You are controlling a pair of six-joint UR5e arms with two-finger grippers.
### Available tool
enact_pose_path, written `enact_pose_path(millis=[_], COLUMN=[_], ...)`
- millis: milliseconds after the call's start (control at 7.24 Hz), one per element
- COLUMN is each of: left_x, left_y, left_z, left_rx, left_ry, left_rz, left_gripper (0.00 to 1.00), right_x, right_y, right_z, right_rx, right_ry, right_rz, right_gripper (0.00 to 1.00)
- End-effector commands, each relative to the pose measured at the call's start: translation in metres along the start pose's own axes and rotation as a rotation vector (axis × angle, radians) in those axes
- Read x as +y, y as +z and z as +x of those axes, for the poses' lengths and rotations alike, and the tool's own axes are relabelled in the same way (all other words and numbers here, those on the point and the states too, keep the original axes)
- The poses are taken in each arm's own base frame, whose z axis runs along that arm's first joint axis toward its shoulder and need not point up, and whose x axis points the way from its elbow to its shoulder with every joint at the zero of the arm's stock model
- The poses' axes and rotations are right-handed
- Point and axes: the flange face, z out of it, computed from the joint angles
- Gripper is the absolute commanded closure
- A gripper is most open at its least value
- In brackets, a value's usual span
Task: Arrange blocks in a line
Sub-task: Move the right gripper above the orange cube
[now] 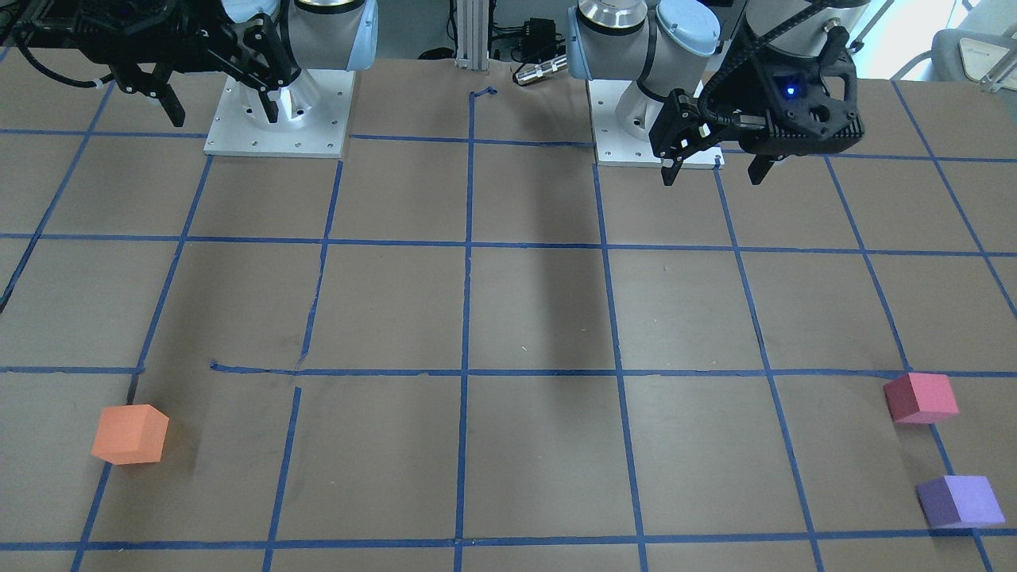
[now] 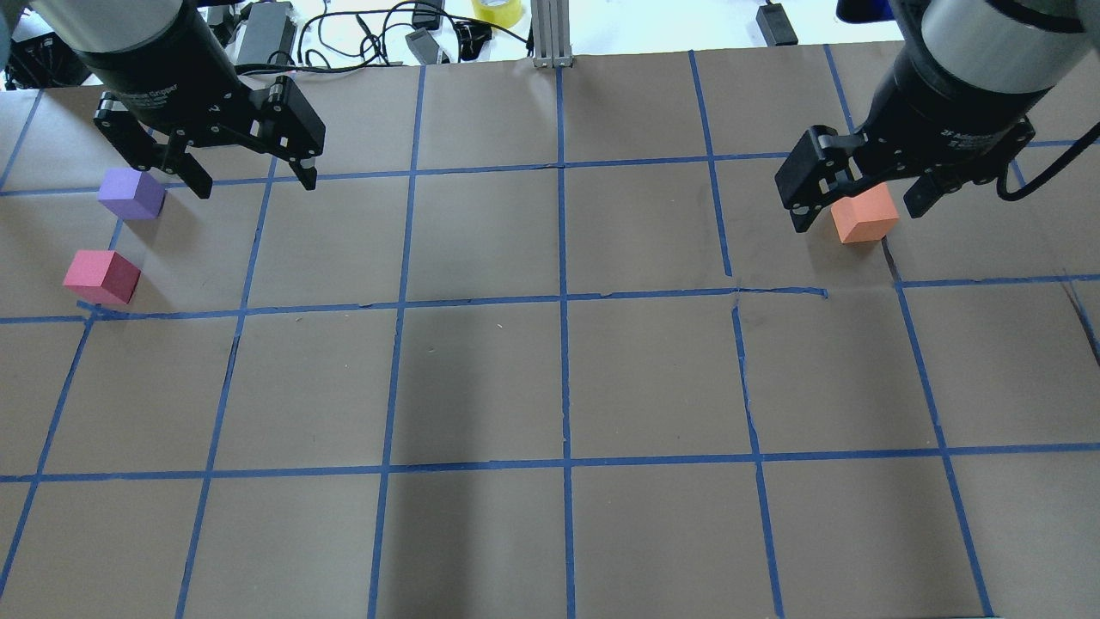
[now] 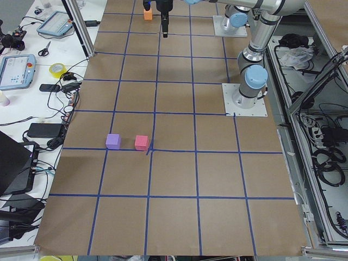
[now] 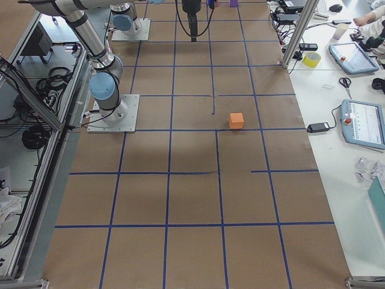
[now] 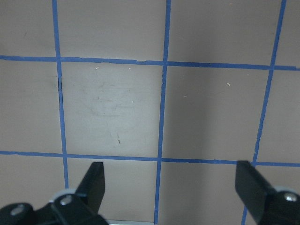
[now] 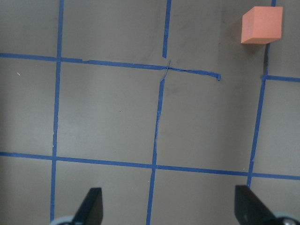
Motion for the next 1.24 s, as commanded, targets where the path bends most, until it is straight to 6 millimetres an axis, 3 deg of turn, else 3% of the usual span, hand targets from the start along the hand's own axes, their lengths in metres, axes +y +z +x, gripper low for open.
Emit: enact_pose_path(millis=[0,414,691,1105], left_x=[-0.001,-0.005,-0.006,-0.005], left_y=[-0.001,0.003,0.004,0.004], left_z=[0.001,0.002,0.001,0.001], left_rx=[0.025,0.032,0.034,0.032], left_ry=[0.008,0.072,0.063,0.063], left_rz=[0.009,0.027,0.028,0.028], left_gripper=[0.00,0.00,0.00,0.00], right_x=[-0.004,-0.011,-0.039,-0.042], right_y=[0.002,0.003,0.027,0.030], right_z=[0.000,0.001,0.004,0.007], right_rx=[-0.006,-0.005,-0.005,0.014], right_ry=[0.000,0.006,0.011,0.005], right_rz=[-0.002,0.021,0.021,0.024], right_gripper=[0.00,0.00,0.00,0.00])
